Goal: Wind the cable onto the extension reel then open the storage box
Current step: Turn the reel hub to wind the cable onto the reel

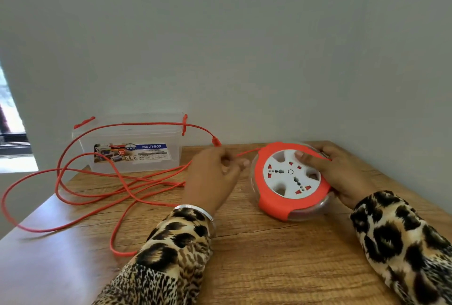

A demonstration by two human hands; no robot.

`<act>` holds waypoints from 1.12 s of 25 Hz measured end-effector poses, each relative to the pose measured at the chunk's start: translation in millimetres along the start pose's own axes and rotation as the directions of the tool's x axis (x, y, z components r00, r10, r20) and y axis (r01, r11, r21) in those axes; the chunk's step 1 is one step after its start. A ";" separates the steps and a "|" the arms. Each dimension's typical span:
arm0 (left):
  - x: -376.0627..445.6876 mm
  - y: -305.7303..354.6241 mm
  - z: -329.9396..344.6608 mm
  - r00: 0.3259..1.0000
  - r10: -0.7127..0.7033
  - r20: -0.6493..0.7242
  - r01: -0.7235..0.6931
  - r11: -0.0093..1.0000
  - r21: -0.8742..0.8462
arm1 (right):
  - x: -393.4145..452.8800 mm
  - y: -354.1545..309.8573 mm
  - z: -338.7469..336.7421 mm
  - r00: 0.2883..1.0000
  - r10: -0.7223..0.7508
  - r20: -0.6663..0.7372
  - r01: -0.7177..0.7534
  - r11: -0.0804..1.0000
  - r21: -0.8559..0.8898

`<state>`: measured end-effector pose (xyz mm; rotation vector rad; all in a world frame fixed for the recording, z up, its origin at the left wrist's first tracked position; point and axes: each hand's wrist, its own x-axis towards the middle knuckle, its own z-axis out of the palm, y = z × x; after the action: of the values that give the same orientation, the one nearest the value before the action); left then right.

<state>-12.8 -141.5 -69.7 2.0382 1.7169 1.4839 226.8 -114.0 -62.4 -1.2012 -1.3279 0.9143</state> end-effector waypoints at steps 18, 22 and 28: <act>26.2 -39.7 -59.8 0.758 -0.574 0.309 0.643 0.583 -0.496 | 7.0 18.0 -2.1 0.977 0.215 -0.014 -0.200 0.880 -0.432; 23.1 -28.9 -75.5 0.746 -0.557 0.364 0.642 0.455 -0.618 | 4.3 14.9 4.2 0.992 -0.053 -0.116 -0.053 0.659 -0.750; 23.4 -26.8 -82.4 0.766 -0.544 0.343 0.625 0.503 -0.596 | -39.8 -28.4 106.3 0.672 -0.684 0.284 0.699 0.459 -0.548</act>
<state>-91.9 -153.1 -28.8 0.9706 1.2969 1.4008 114.4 -146.4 -57.2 -0.9316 -2.0154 -0.1624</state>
